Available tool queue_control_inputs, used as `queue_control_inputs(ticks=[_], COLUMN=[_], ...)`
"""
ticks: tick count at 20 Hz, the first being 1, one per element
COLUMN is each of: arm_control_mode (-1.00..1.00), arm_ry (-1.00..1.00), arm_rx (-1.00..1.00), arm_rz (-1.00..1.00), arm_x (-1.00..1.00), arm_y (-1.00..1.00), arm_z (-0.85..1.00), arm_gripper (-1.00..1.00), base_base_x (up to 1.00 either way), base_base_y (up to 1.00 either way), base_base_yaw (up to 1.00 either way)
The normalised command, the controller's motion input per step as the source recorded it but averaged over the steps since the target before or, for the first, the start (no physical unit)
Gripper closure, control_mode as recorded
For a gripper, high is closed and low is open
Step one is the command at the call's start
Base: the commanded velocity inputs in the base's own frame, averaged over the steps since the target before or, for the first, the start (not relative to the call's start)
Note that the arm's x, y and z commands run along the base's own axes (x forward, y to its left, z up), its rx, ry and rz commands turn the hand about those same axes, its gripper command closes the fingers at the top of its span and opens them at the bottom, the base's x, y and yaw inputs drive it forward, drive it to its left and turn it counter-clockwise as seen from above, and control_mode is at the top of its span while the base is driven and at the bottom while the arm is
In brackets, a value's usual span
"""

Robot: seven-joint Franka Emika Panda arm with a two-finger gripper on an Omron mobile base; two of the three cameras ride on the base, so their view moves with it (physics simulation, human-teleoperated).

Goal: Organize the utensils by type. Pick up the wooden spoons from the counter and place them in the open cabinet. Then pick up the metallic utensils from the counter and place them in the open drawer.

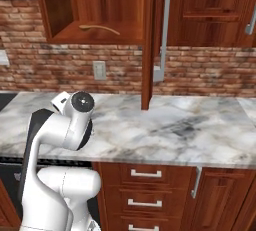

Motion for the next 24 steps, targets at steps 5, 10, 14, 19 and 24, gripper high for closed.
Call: queue_control_inputs(ticks=[5, 10, 14, 19, 24], arm_control_mode=[1.00, 1.00, -1.00, -1.00, -1.00], arm_ry=[0.00, 0.00, -0.03, -0.04, 0.06], arm_rx=[0.00, 0.00, 0.00, 0.00, -0.10], arm_rz=[0.00, 0.00, 0.00, 0.00, 0.00], arm_x=[0.00, 0.00, 0.10, 0.45, 0.53], arm_y=[0.00, 0.00, 0.00, 0.03, 0.28], arm_z=[0.00, 0.00, 0.00, 0.06, 0.41], arm_gripper=[1.00, 1.00, 1.00, 1.00, 1.00], base_base_x=[0.33, 0.27, 0.08, 0.00, 0.00], base_base_y=[-0.04, 0.00, 0.00, 0.00, 0.00], base_base_yaw=[0.00, 0.00, 0.00, 0.00, 0.00])
